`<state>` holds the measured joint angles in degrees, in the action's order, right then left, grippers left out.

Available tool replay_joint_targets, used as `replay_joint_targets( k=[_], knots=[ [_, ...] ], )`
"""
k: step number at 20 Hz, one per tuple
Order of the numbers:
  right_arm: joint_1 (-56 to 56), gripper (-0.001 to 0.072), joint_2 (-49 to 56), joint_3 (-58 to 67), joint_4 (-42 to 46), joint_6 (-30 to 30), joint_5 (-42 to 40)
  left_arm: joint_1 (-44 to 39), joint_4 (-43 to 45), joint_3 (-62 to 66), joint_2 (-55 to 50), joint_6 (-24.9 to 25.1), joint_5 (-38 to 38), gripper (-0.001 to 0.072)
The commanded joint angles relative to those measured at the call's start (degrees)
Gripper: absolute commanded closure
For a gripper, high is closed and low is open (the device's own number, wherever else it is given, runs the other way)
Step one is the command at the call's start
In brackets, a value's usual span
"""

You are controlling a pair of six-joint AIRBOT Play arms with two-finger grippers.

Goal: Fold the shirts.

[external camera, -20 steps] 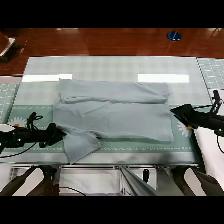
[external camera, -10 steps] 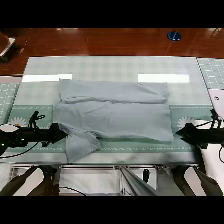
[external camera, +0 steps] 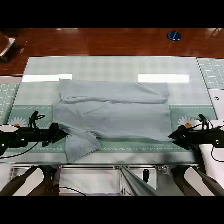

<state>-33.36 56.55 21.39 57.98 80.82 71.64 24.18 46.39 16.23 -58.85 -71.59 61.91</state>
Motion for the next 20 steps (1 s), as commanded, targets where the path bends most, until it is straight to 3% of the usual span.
replay_joint_targets(
  k=[1,4,5,7,10,15,20],
  knots=[
    [0.02,0.0296,4.46,-0.02,-9.6,-3.78,-3.89,-0.04,-0.17,0.07,0.02,0.07,0.66,0.0689],
    [0.02,0.032,5.81,-0.02,-13.92,-5.57,-5.99,-0.04,-1.07,0.13,0.02,0.76,0.44,0.0689],
    [0.02,0.0369,5.9,-0.02,-14.4,-6.4,-6.01,-0.04,-2.21,0.28,0.04,1.6,0.48,0.0689],
    [0.02,0.0677,5.9,-0.02,-16.37,-11.23,-5.09,-0.04,-5.46,0.92,0.04,2.78,0.55,0.0689],
    [0.02,0.0687,5.88,3.37,-18.38,-15.23,-1.44,0.04,-6.58,5.2,0.04,3.45,2.43,0.0689],
    [0.02,0.0687,6.08,14.8,-18.32,-12.63,0.68,0.04,-6.54,19.65,-0.66,1.4,2.97,0.069],
    [4.46,0.0687,14.23,25.83,-19.98,-11.56,1.25,-3.52,-6.54,36.17,-11.41,-1.57,2.36,0.069]
  ],
)
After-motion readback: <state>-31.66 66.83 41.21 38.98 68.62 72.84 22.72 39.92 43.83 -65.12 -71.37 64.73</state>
